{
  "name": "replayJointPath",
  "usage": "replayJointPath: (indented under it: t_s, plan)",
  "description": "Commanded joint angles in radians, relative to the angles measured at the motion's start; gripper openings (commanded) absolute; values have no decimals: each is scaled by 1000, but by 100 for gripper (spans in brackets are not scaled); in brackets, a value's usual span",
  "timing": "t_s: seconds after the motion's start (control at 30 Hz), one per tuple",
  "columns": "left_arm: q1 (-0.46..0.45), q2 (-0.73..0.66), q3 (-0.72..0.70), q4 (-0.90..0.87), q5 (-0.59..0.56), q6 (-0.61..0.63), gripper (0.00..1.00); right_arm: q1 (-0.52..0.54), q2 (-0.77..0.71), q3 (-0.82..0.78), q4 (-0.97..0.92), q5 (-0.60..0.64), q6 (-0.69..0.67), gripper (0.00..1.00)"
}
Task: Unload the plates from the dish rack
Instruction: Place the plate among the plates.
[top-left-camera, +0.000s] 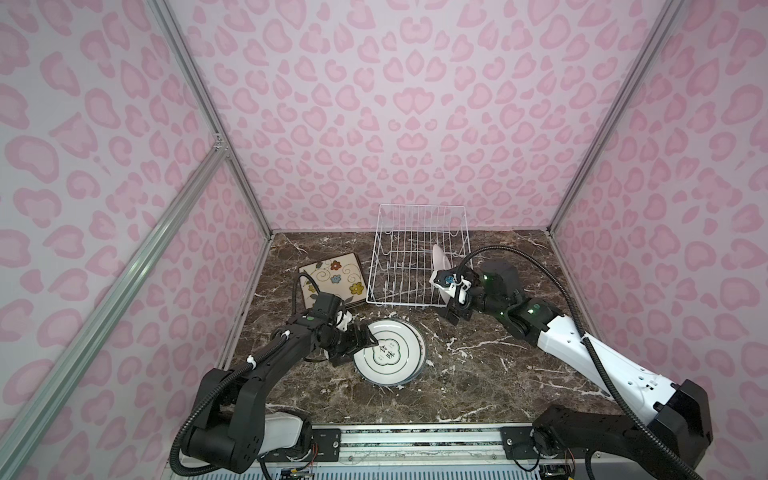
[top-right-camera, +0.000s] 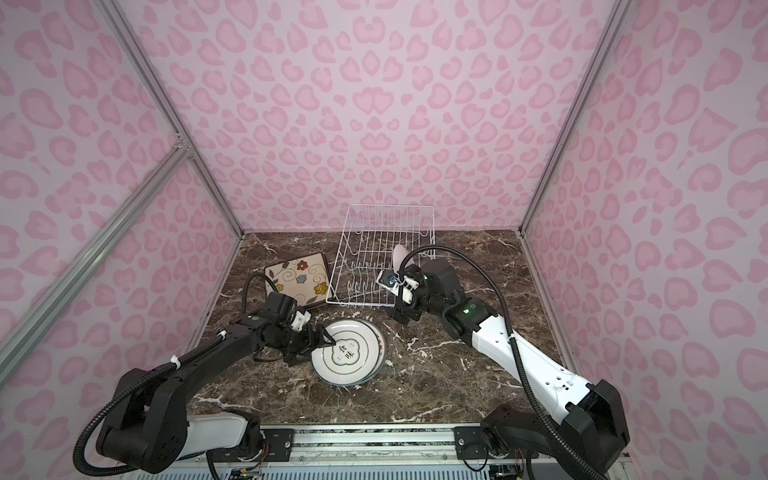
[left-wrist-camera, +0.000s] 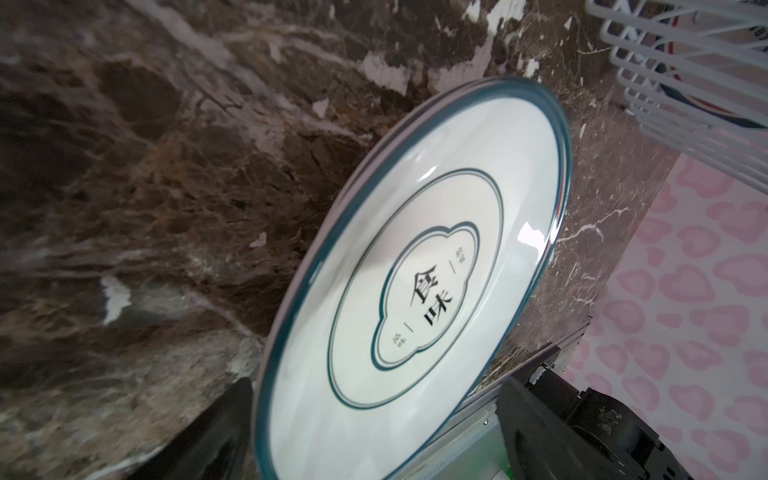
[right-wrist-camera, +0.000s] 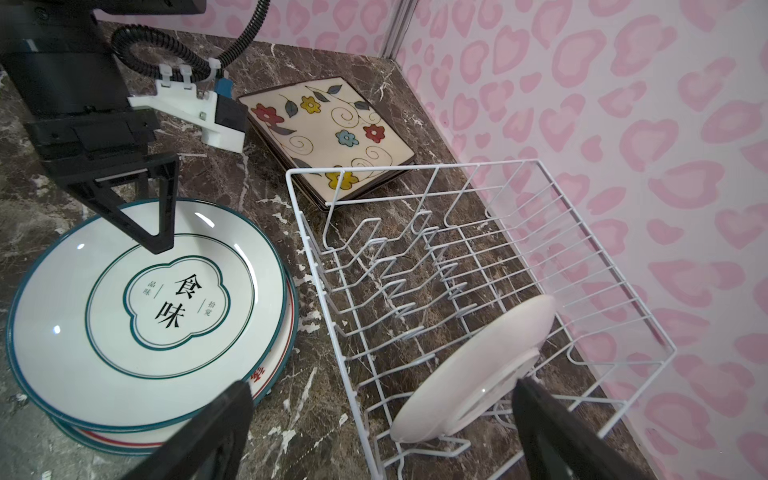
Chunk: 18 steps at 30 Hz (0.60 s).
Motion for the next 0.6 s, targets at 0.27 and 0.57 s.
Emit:
replayJointPath:
  t_s: [0.27, 0.57]
  plan:
    - [-30, 38, 28, 66, 14, -41, 92, 0, 9, -6, 8, 30, 10, 99]
    - [-65, 99, 82, 27, -3, -19, 92, 1, 12, -3, 8, 32, 21, 99]
